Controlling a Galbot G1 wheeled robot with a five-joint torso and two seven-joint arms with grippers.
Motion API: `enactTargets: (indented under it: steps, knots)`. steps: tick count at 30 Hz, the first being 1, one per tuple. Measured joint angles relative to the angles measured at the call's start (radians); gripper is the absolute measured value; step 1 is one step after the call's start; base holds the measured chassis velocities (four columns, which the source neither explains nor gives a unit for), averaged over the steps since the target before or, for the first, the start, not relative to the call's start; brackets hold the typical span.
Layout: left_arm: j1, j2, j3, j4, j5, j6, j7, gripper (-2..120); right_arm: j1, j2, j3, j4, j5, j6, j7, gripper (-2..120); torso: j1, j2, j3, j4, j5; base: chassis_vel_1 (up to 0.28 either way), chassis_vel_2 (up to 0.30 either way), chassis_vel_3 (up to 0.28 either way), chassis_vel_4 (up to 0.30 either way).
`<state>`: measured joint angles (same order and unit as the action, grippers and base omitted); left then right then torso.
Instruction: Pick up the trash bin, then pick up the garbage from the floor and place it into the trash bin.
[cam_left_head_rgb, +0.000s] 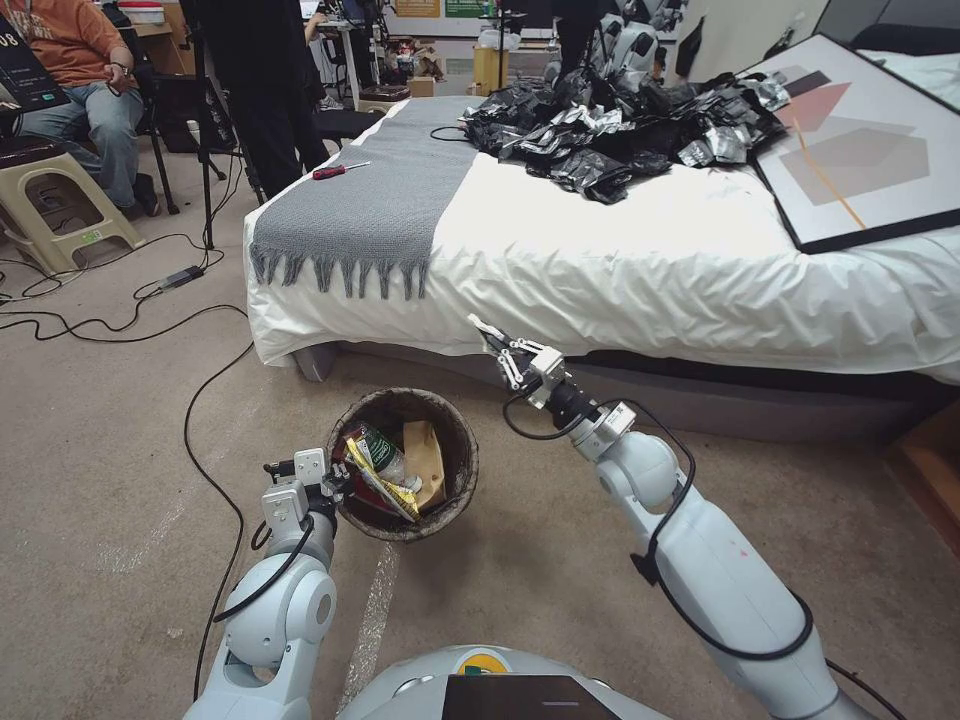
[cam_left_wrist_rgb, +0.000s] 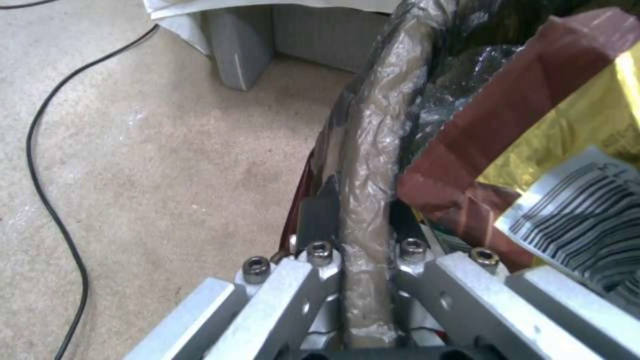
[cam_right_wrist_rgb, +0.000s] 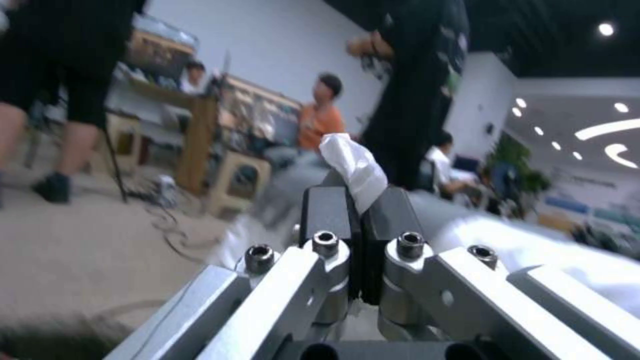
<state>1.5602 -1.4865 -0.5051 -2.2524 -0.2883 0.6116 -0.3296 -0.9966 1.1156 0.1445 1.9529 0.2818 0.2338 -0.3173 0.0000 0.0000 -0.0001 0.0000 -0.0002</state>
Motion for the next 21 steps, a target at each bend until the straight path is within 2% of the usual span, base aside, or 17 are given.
enactTargets:
  steps: [4, 8, 11, 15, 21]
  knots:
    - [0.0, 0.0, 0.0, 0.0, 0.0, 0.0, 0.0, 0, -0.029, -0.026, -0.077, 0.082, -0.003, -0.019, 0.002, 0, 0.0, 0.0, 0.0, -0.0002, 0.0, 0.0, 0.0, 0.0, 0.0]
    - [0.0, 0.0, 0.0, 0.0, 0.0, 0.0, 0.0, 0, -0.04, -0.037, -0.14, 0.06, -0.037, -0.02, 0.004, 0, 0.0, 0.0, 0.0, 0.0, 0.0001, 0.0, 0.0, 0.0, 0.0]
    - [0.0, 0.0, 0.0, 0.0, 0.0, 0.0, 0.0, 0, -0.046, -0.031, -0.182, 0.0, -0.072, -0.009, 0.005, 0, 0.0, 0.0, 0.0, 0.0, 0.0002, 0.0, 0.0, 0.0, 0.0]
    - [0.0, 0.0, 0.0, 0.0, 0.0, 0.0, 0.0, 0, -0.057, 0.012, -0.24, -0.12, -0.128, 0.021, 0.012, 0, 0.0, 0.0, 0.0, 0.0, 0.0003, 0.0, 0.0, 0.0, 0.0]
    - [0.0, 0.0, 0.0, 0.0, 0.0, 0.0, 0.0, 0, -0.051, 0.052, -0.262, -0.228, -0.153, 0.045, 0.015, 0, 0.0, 0.0, 0.0, 0.0, 0.0002, 0.0, 0.0, 0.0, 0.0]
